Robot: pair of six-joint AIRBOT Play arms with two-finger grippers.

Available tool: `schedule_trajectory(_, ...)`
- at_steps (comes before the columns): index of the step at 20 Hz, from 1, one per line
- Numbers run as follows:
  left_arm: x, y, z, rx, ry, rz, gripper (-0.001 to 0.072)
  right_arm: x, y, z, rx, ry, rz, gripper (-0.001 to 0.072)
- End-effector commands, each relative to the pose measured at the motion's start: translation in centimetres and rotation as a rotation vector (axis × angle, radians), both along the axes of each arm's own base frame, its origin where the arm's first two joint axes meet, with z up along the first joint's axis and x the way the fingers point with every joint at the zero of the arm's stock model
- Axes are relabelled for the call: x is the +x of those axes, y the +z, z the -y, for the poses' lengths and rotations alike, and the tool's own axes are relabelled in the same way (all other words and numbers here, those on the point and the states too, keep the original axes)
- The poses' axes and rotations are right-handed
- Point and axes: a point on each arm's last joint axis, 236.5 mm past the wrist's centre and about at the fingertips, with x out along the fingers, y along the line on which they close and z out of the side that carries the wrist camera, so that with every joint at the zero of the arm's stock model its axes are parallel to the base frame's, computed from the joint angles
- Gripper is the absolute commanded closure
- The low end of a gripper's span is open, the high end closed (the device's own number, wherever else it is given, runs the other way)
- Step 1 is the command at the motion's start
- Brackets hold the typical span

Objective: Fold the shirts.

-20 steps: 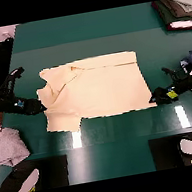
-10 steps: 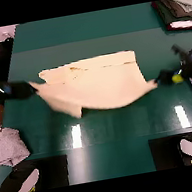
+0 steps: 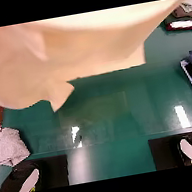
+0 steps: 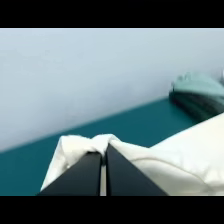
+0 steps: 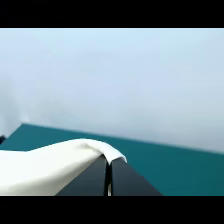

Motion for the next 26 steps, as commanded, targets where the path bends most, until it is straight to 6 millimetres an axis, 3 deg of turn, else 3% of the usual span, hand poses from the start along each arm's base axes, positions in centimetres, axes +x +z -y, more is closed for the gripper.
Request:
schedule_trajectory(1, -9.9, 8.2, -0.6, -0.115, -0.019, 0.336, 0.0685, -9.6, 7.8, 0.5, -0.077, -0.156, 0.246, 0.0699)
schedule_trajectory(3, -12.5, 9.0, -0.7, -0.132, -0.03, 0.387, 0.0685, -11.5, 8.0, 1.9, -0.076, -0.243, 0.229, 0.07)
schedule_trajectory(4, -12.8, 8.8, -0.5, -0.129, -0.034, 0.383, 0.0686, -11.5, 7.5, 2.7, -0.074, -0.279, 0.188, 0.0699)
schedule_trajectory(6, -12.1, 7.8, -0.3, -0.115, -0.037, 0.335, 0.0686, -9.9, 5.3, 3.9, -0.066, -0.311, 0.05, 0.07)
schedule_trajectory(8, -9.3, 5.5, 0.0, -0.102, -0.038, 0.23, 0.0686, -6.4, 1.2, 4.8, -0.05, -0.295, -0.161, 0.07)
schedule_trajectory(10, -4.2, 0.6, 0.3, -0.073, -0.034, 0.043, 0.0686, -2.3, -5.2, 5.9, -0.022, -0.276, -0.442, 0.07)
schedule_trajectory(11, -1.3, -2.9, 0.4, -0.055, -0.03, -0.08, 0.0686, -0.3, -9.2, 6.5, -0.015, -0.263, -0.6, 0.07)
schedule_trajectory(13, 4.5, -11.7, 1.0, -0.009, -0.04, -0.373, 0.0686, 2.7, -17.0, 7.2, 0.007, -0.219, -0.883, 0.0701)
schedule_trajectory(15, 9.0, -20.9, 1.3, 0.021, -0.054, -0.654, 0.0686, 5.1, -23.9, 7.9, 0.036, -0.188, -1.119, 0.07)
schedule_trajectory(19, 16.1, -35.8, 1.2, 0.032, -0.051, -0.995, 0.0685, 9.2, -33.6, 9.0, 0.081, -0.153, -1.368, 0.07)
schedule_trajectory(21, 19.7, -40.8, 0.8, 0.055, -0.036, -1.031, 0.0685, 12.0, -36.9, 9.6, 0.097, -0.154, -1.381, 0.07)
schedule_trajectory(22, 21.6, -42.3, 0.6, 0.054, -0.02, -1.025, 0.0685, 13.5, -38.0, 9.9, 0.1, -0.158, -1.364, 0.07)
schedule_trajectory(24, 25.7, -44.0, -0.3, 0.007, 0.044, -0.97, 0.0685, 16.8, -39.7, 10.4, 0.113, -0.181, -1.301, 0.07)
schedule_trajectory(26, 29.4, -44.0, -1.5, -0.045, 0.117, -0.869, 0.0685, 20.1, -40.6, 10.8, 0.123, -0.204, -1.219, 0.07)
